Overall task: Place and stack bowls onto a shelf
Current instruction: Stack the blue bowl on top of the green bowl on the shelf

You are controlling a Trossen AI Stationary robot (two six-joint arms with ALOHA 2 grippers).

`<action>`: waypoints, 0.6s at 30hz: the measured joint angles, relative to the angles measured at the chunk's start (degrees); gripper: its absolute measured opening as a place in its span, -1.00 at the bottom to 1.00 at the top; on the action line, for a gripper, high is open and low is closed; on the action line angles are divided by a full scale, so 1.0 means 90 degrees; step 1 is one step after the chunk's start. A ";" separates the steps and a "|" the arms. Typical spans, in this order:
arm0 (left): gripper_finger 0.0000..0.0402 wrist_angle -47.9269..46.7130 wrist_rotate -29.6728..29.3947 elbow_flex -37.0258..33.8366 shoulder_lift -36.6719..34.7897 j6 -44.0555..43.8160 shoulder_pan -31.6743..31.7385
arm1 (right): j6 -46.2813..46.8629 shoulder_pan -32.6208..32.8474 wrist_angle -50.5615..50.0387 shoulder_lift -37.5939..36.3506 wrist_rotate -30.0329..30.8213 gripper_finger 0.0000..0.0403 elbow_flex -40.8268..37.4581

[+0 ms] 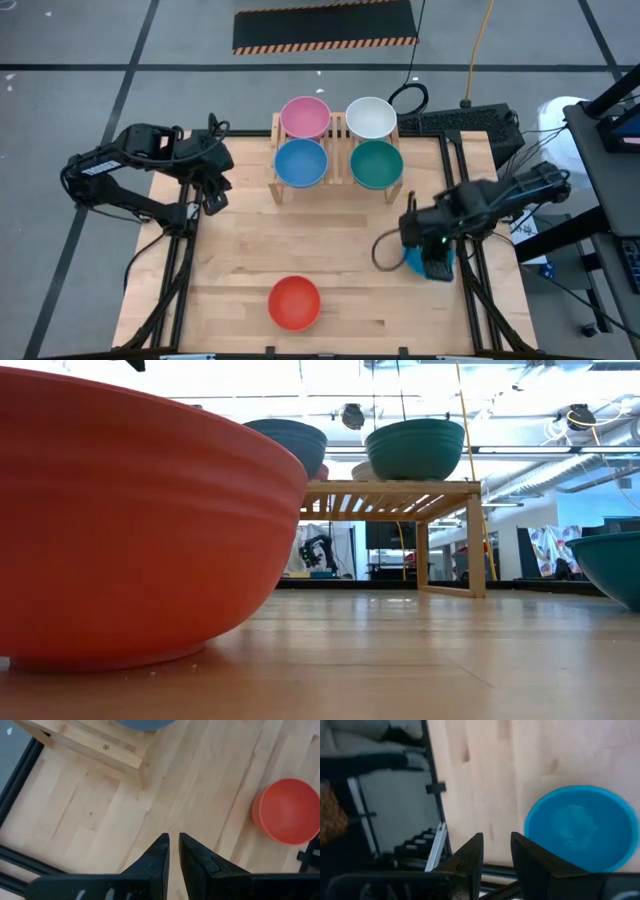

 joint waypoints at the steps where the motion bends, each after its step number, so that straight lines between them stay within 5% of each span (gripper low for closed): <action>1: -0.77 0.0000 0.0000 0.0000 0.0000 0.0037 0.0000 | -0.0035 0.0066 -0.0007 0.0100 -0.0006 -0.55 0.0000; 10: -0.77 0.0000 -0.0001 0.0000 0.0000 0.0305 0.0000 | -0.0030 0.0464 -0.0493 0.0776 0.0470 -0.55 -0.0382; 18: -0.77 0.0000 -0.0001 0.0000 0.0000 0.0424 0.0000 | 0.0312 0.0508 0.0907 0.0617 0.0112 -0.55 -0.1667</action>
